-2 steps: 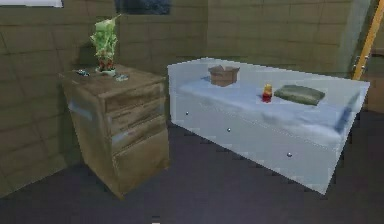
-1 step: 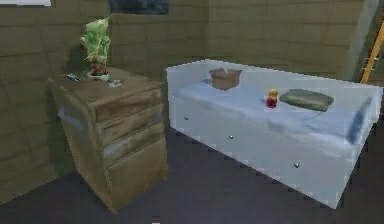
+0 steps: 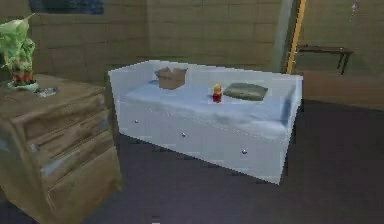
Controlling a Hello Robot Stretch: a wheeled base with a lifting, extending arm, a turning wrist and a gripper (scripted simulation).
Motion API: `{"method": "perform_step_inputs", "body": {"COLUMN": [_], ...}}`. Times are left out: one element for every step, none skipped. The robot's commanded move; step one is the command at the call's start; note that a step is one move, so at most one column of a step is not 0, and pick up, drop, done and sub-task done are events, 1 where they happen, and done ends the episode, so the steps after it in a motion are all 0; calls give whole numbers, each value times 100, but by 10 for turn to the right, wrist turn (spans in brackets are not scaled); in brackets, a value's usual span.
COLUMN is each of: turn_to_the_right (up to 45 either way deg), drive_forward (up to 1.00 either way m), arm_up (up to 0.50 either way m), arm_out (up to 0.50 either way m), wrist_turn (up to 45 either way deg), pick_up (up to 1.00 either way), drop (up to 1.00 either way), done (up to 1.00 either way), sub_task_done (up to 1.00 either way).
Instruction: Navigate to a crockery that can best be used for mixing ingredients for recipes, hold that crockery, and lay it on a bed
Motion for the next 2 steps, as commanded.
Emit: {"method": "perform_step_inputs", "body": {"turn_to_the_right": [0,0], "drive_forward": [100,20], "arm_up": [0,0], "arm_out": [0,0], "wrist_turn": [0,0], "pick_up": [0,0], "drop": [0,0], "done": [0,0], "sub_task_done": [0,0]}}
